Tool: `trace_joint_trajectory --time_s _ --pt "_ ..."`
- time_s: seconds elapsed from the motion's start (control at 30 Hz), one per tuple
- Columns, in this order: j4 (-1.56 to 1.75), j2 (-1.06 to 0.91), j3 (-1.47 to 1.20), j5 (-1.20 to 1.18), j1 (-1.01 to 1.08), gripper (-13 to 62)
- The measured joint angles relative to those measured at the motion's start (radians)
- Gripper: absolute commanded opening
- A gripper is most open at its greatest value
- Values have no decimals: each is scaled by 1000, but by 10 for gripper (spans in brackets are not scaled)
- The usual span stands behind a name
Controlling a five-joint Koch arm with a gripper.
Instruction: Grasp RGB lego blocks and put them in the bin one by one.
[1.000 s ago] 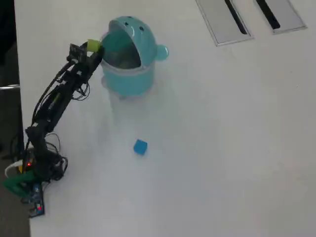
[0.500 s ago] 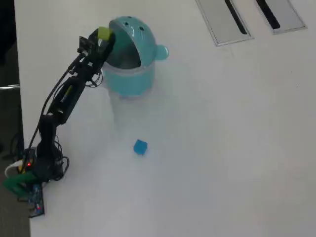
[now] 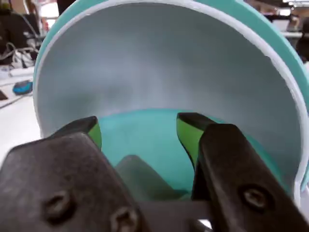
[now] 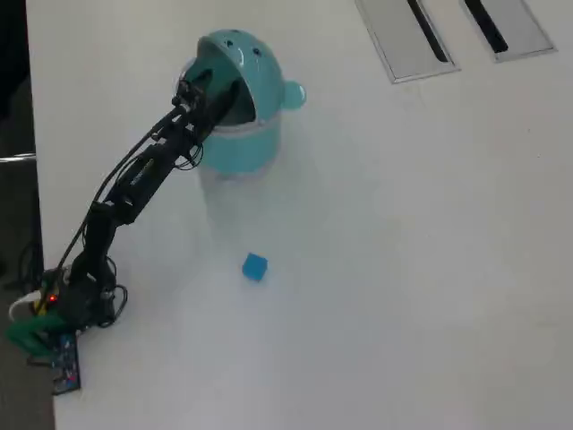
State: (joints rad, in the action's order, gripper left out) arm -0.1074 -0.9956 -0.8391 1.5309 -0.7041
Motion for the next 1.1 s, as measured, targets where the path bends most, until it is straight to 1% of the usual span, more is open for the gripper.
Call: trace_joint_trajectory --time_s 0.23,0.4,0.53,0.83,1.1 --pt "0 -49 -31 -51 0 331" --pt "3 -196 -242 -55 6 332" --pt "72 -305 -400 -55 46 331" --pt "242 -541 -676 -55 86 323" --pt "255 -730 -887 -55 66 322"
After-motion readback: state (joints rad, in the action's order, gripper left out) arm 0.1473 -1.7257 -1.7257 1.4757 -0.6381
